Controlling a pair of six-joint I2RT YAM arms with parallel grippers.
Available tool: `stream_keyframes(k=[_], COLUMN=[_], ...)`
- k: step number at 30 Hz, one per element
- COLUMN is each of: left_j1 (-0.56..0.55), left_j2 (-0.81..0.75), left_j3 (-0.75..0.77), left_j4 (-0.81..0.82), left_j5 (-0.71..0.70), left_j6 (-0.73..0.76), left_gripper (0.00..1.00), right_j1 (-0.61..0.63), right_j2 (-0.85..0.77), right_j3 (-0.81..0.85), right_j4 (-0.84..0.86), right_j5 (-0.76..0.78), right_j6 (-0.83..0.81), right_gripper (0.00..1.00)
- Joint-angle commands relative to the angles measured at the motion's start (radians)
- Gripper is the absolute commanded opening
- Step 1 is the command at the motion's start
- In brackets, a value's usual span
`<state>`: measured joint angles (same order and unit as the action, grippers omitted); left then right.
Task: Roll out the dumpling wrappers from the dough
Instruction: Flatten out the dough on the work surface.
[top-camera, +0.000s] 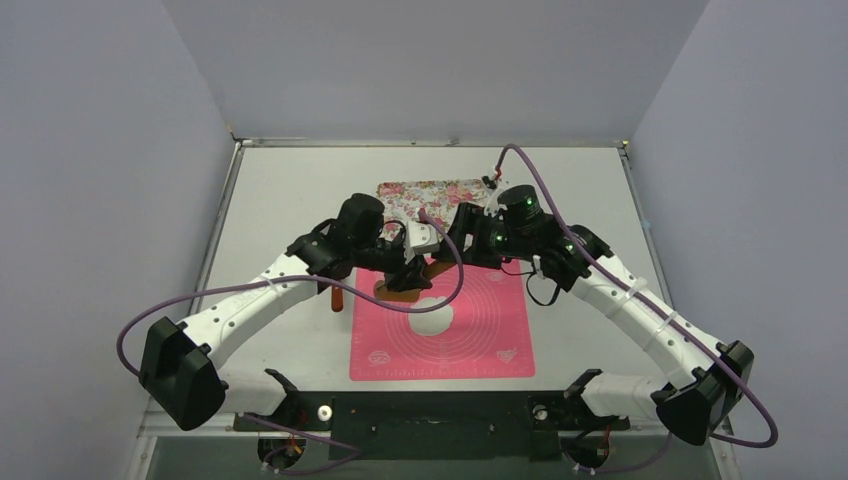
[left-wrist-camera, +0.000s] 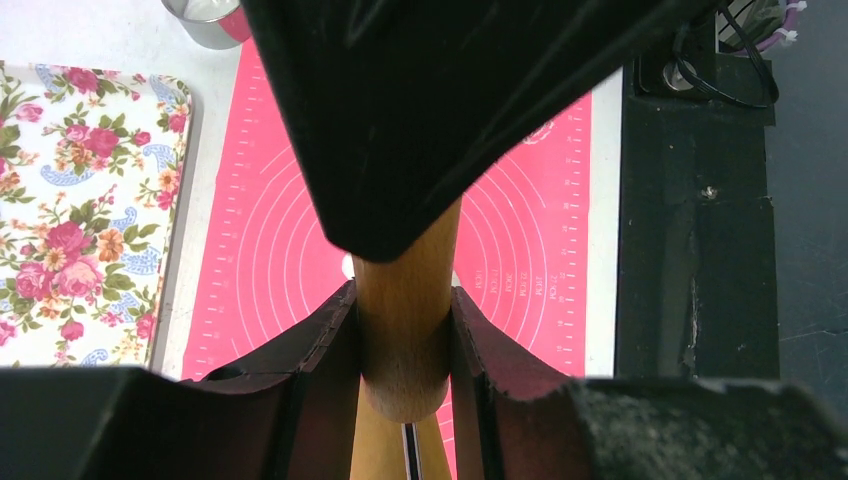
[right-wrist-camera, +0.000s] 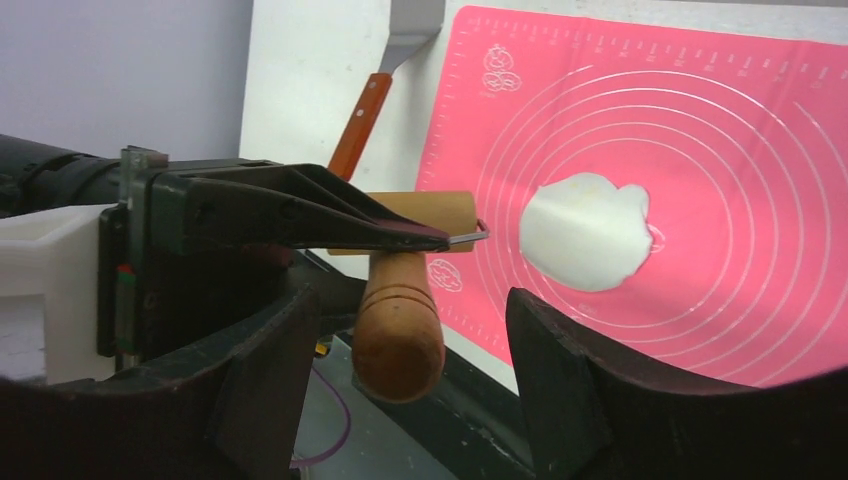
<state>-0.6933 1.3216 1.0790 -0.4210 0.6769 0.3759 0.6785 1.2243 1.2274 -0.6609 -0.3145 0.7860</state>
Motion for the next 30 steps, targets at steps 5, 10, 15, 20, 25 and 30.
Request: stream_keyframes(k=[5,10,15,20,25,30], left_j1=[-0.006,-0.007,-0.007,-0.008,-0.008,-0.007], left_j2=[-0.016,-0.015,-0.013,-0.01,-0.008,-0.008], left_j3=[0.055,0.059,0.063,0.07,0.072,0.074], left_j4=[0.059,0.055,0.056,0.055,0.051,0.044], left_j5=[0.023,0.027,0.025,0.023,0.023,0.024], left_j6=[-0.006,-0.005,-0.008,-0.009,-0.008,-0.001], left_gripper=[0.0,0.0,0.0,0.0,0.0,0.0], right_j1=[0.033,0.036,0.038,0.044,0.045,0.044], right_j2=[-0.029,-0.018,-0.008,-0.001,0.011,0.013], right_j3=[-0.065,-0.061,-0.06,-0.059,-0.053,-0.052], right_j4=[0.17,0.171,0.172,0.162,0.129,0.116], right_j5=[-0.044,-0.042,-0.058,-0.059,-0.071,-0.057], right_j6=[0.08,0.075,0.078,0.075,0.052,0.042], right_gripper=[0.62,0.46,0.42,0.44,0.45,0.37])
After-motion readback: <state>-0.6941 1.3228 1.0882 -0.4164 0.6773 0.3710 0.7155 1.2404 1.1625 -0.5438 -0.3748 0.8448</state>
